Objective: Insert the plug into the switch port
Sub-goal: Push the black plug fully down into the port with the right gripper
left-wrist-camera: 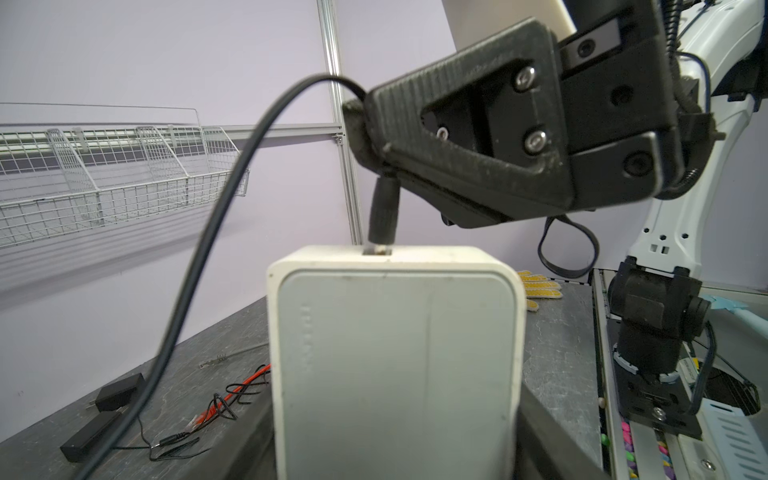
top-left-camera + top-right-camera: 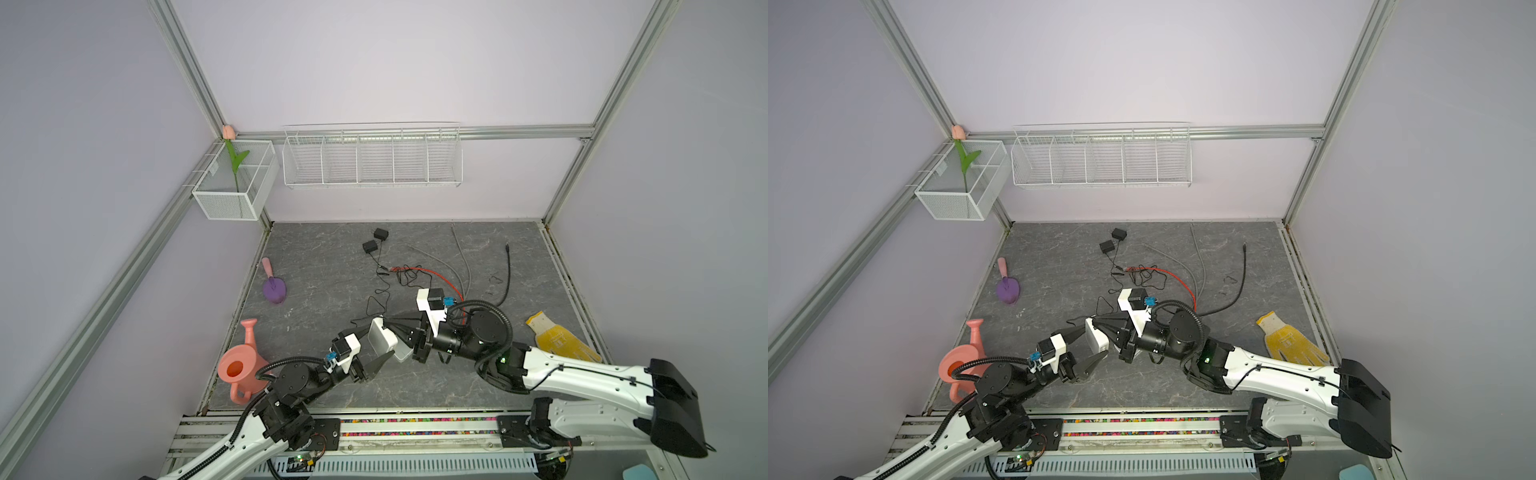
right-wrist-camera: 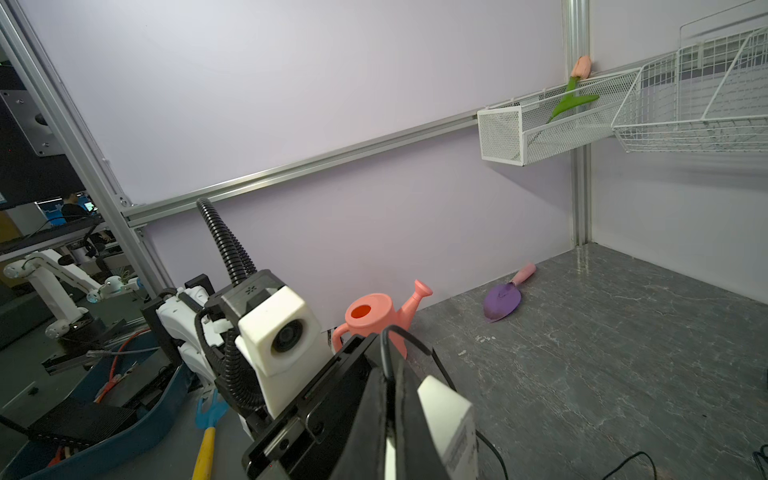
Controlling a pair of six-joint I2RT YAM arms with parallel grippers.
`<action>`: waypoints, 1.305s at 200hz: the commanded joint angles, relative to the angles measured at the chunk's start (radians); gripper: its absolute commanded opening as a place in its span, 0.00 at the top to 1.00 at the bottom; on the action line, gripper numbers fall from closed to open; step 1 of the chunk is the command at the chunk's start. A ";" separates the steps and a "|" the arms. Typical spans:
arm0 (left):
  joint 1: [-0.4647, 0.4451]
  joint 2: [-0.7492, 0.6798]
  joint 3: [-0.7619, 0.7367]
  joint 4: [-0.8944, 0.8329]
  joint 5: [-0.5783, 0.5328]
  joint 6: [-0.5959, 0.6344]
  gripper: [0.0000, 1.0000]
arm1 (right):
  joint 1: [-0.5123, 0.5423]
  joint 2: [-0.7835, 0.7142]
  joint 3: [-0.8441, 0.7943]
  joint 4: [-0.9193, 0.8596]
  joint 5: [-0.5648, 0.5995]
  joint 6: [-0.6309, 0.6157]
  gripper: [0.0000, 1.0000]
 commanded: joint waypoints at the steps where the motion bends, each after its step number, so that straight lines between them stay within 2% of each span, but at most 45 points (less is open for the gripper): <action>1: 0.000 -0.035 0.088 0.154 -0.005 -0.019 1.00 | 0.008 0.024 -0.053 -0.117 0.018 0.017 0.93; 93: 0.000 -0.046 0.100 0.155 0.033 -0.040 1.00 | 0.005 0.078 -0.048 -0.113 0.071 0.039 0.93; 178: -0.001 -0.116 0.100 0.137 0.009 -0.041 1.00 | 0.004 0.140 -0.064 -0.113 0.089 0.071 0.94; 261: -0.001 -0.125 0.129 0.154 -0.001 -0.061 1.00 | 0.012 0.179 -0.102 -0.108 0.102 0.085 0.94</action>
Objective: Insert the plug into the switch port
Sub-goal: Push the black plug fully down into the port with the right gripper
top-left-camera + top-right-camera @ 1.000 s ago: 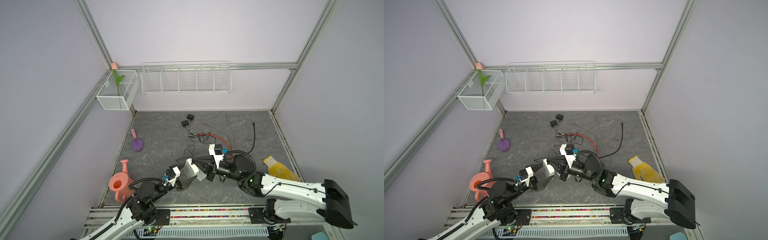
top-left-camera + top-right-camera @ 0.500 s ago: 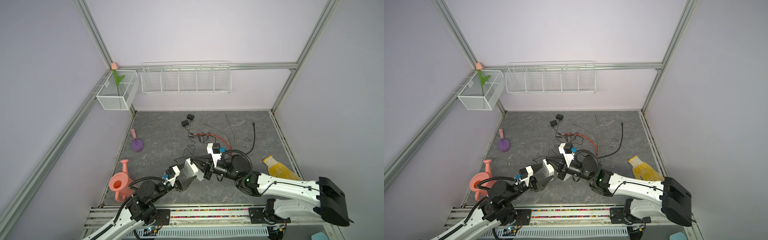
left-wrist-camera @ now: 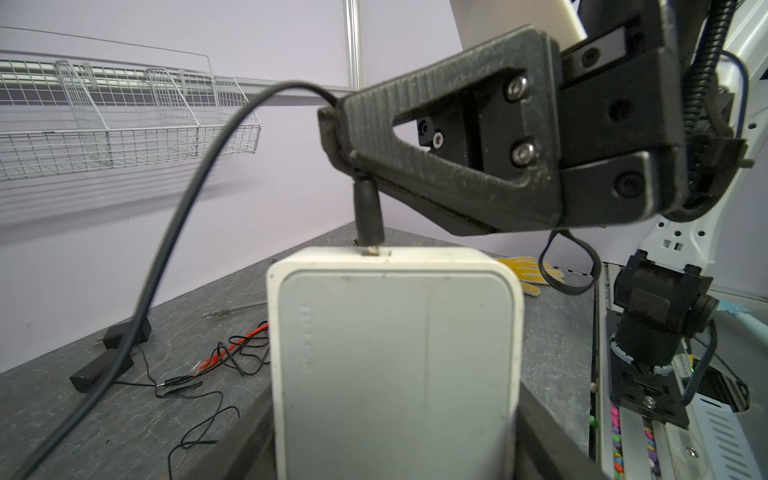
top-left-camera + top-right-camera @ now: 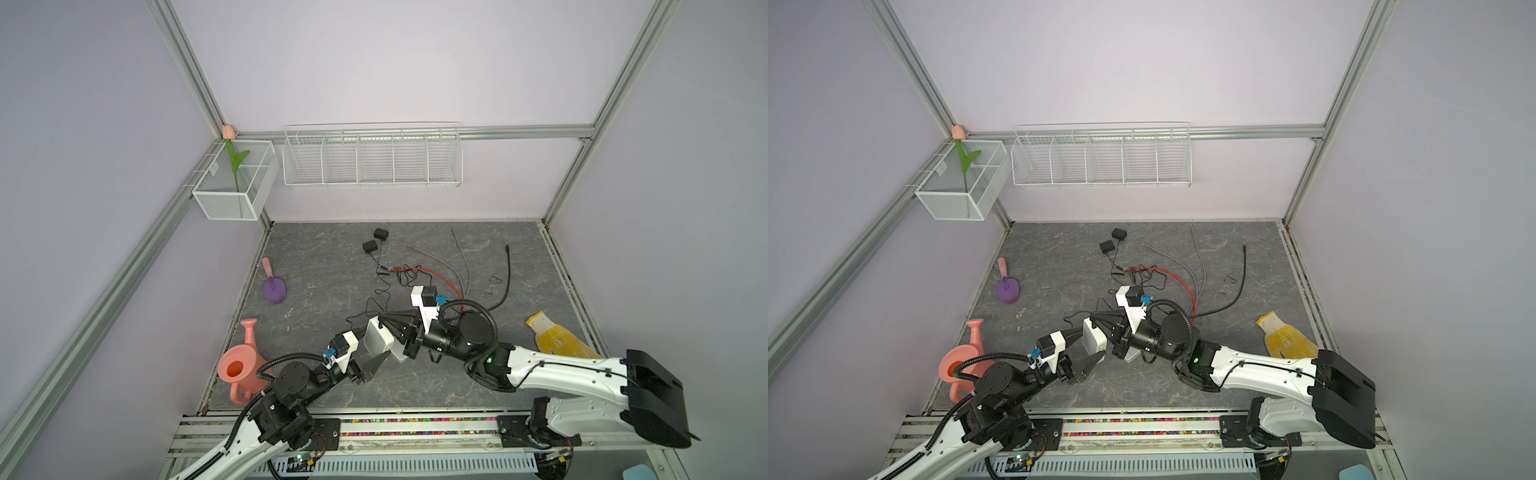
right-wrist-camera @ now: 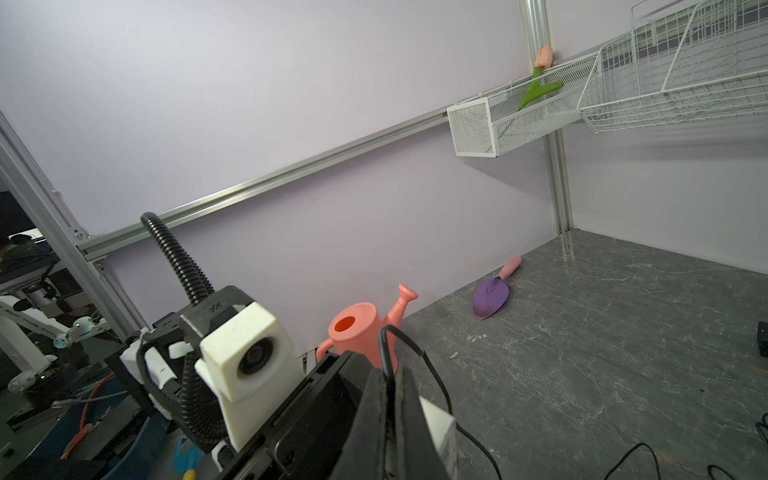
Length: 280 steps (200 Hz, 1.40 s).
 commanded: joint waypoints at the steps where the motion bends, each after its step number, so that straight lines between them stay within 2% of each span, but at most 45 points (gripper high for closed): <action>1: -0.003 -0.046 0.122 0.306 0.034 0.007 1.00 | 0.012 0.069 -0.076 -0.244 0.020 0.010 0.94; 107: -0.003 -0.055 0.161 0.303 -0.023 -0.013 1.00 | 0.040 0.087 -0.122 -0.239 0.048 0.033 0.94; 213: -0.004 -0.061 0.159 0.373 -0.032 0.002 1.00 | 0.069 0.121 -0.144 -0.255 0.077 0.070 0.93; 280: -0.004 -0.056 0.183 0.374 -0.018 0.001 1.00 | 0.070 0.137 -0.152 -0.292 0.143 0.094 0.94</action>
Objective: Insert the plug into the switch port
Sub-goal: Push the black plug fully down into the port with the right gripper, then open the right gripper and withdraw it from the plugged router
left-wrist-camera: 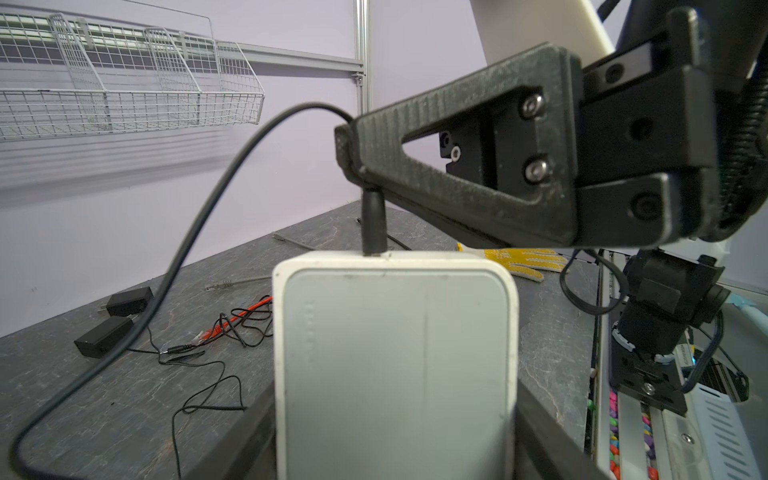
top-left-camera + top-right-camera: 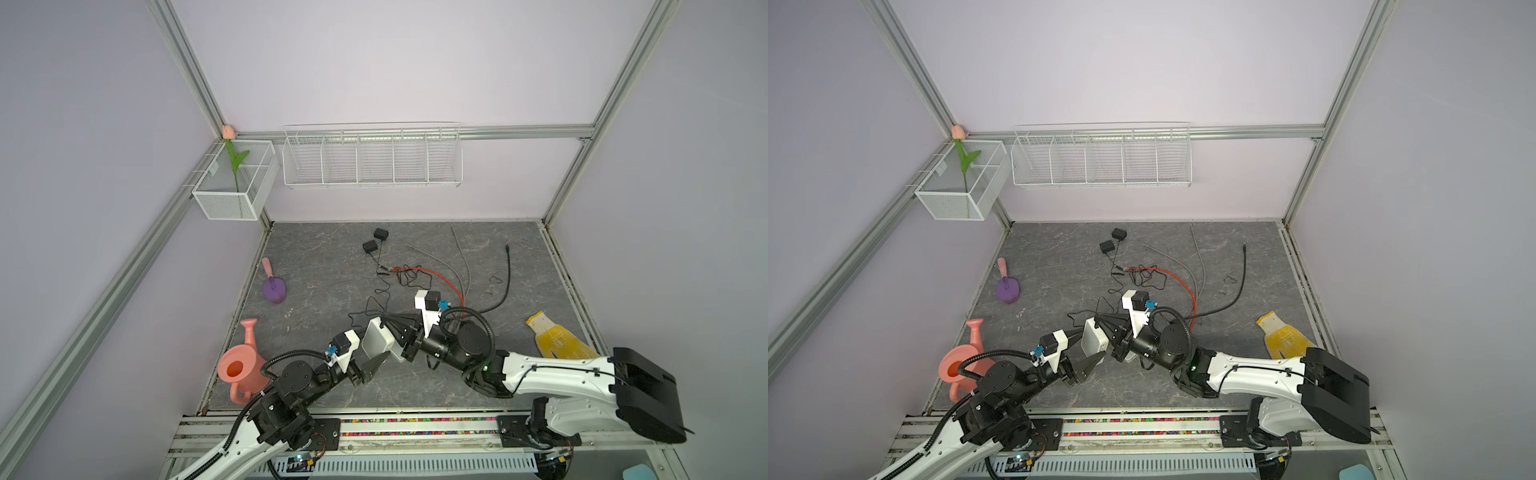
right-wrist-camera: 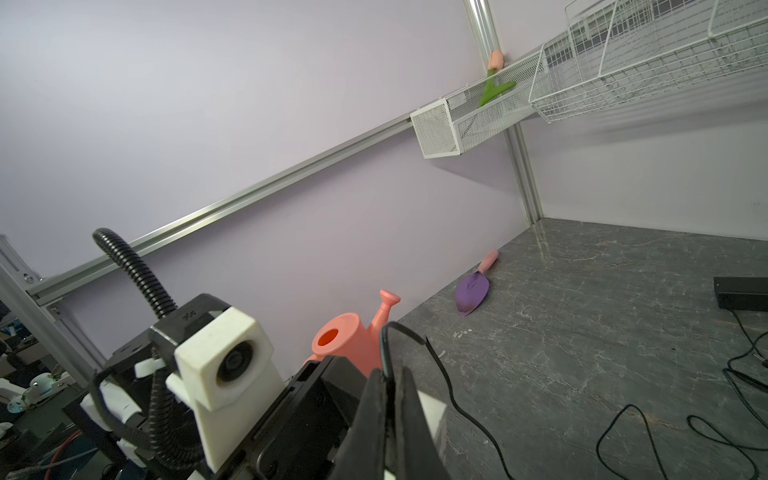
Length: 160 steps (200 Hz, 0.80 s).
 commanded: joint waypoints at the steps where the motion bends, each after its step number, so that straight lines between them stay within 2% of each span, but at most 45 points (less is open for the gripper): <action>1: -0.003 -0.051 0.173 0.444 0.010 0.023 1.00 | 0.024 0.096 -0.085 -0.400 -0.019 0.022 0.94; 160: -0.003 -0.021 0.226 0.458 0.028 0.050 1.00 | 0.052 0.142 -0.067 -0.378 -0.026 0.059 0.93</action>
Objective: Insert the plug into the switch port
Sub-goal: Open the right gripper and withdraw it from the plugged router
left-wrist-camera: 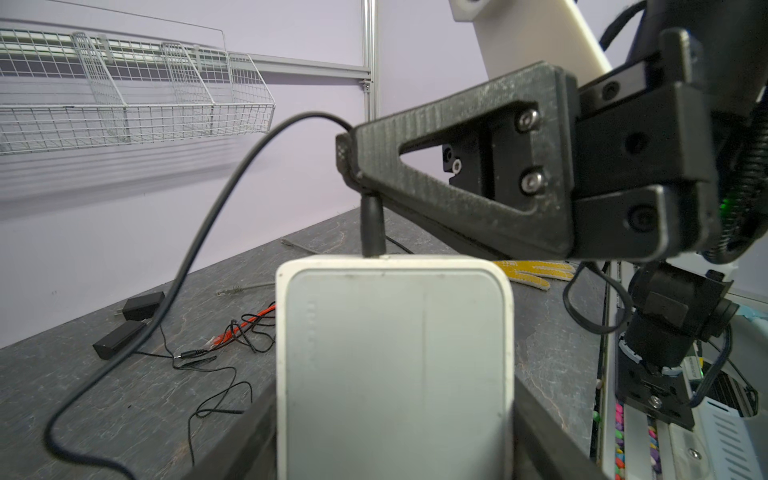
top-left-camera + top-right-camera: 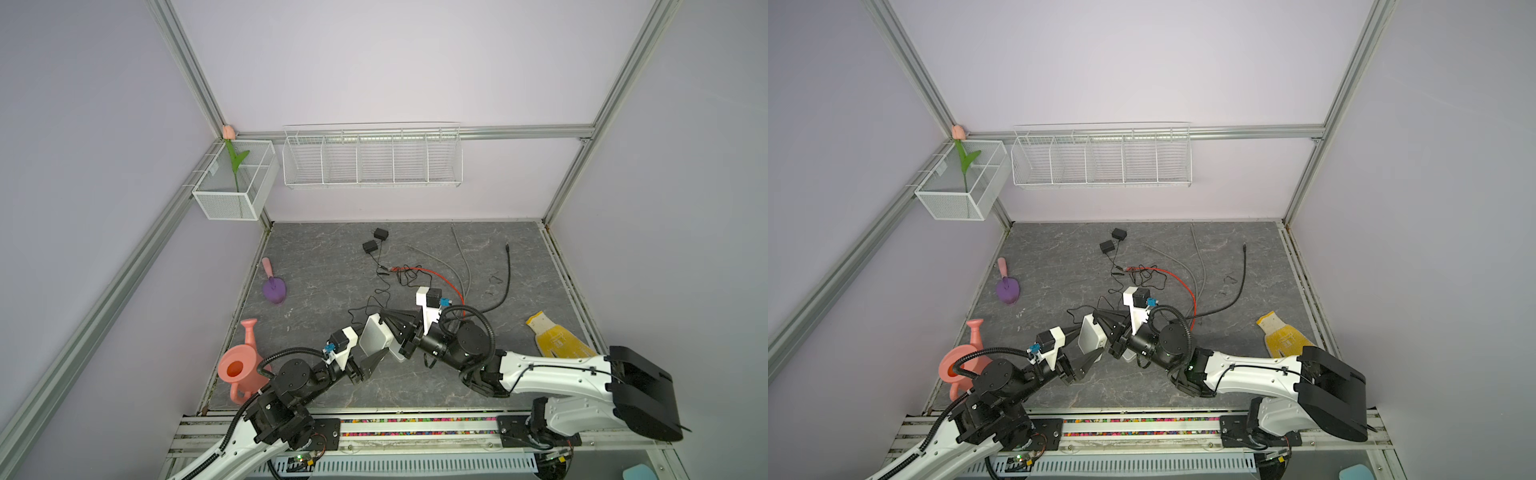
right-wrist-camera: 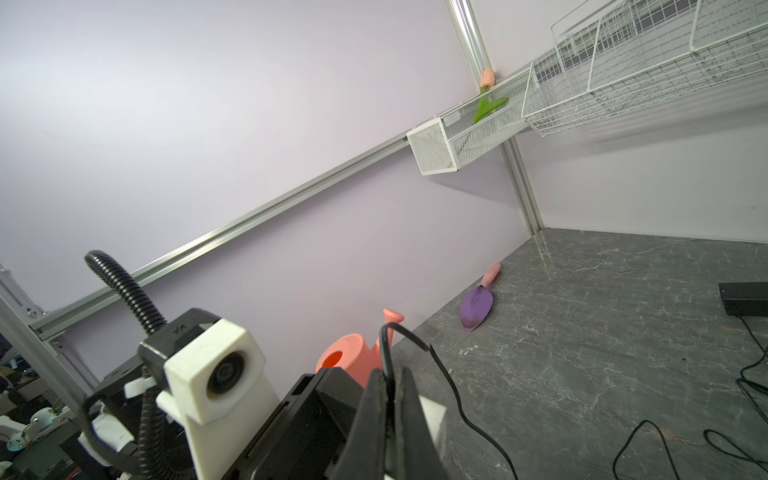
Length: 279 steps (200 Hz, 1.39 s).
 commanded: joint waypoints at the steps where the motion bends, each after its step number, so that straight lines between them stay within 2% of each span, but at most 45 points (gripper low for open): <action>1: -0.003 -0.037 0.174 0.484 0.046 0.046 1.00 | 0.041 0.117 -0.087 -0.424 -0.062 0.023 0.93; 84: -0.002 -0.044 0.198 0.471 0.042 0.064 1.00 | 0.056 0.151 -0.083 -0.426 -0.061 0.041 0.93; 111: -0.003 -0.059 0.213 0.381 0.022 0.057 1.00 | 0.056 0.128 -0.052 -0.494 -0.060 0.017 0.93; 133: -0.003 -0.065 0.203 0.223 -0.062 0.018 1.00 | 0.052 0.071 0.047 -0.673 -0.027 -0.065 0.82; 149: -0.003 -0.050 0.141 0.184 -0.098 0.002 1.00 | 0.028 0.012 0.134 -0.803 -0.002 -0.156 0.67; 166: -0.003 -0.047 0.071 0.151 -0.156 -0.075 1.00 | -0.005 -0.065 0.220 -0.900 -0.013 -0.239 0.57; 183: -0.002 -0.043 0.049 0.048 -0.196 -0.134 1.00 | -0.017 -0.145 0.297 -0.979 -0.003 -0.306 0.48; 208: -0.003 -0.041 0.038 -0.065 -0.231 -0.190 1.00 | -0.027 -0.255 0.324 -1.045 -0.005 -0.352 0.42; 229: -0.003 -0.011 0.045 -0.152 -0.294 -0.235 1.00 | -0.036 -0.305 0.301 -1.110 -0.001 -0.352 0.41; 262: -0.003 0.150 0.079 -0.301 -0.445 -0.352 1.00 | -0.057 -0.255 0.230 -1.214 0.015 -0.274 0.43; 279: -0.002 0.249 0.087 -0.348 -0.479 -0.426 1.00 | -0.036 -0.190 0.174 -1.222 0.056 -0.241 0.42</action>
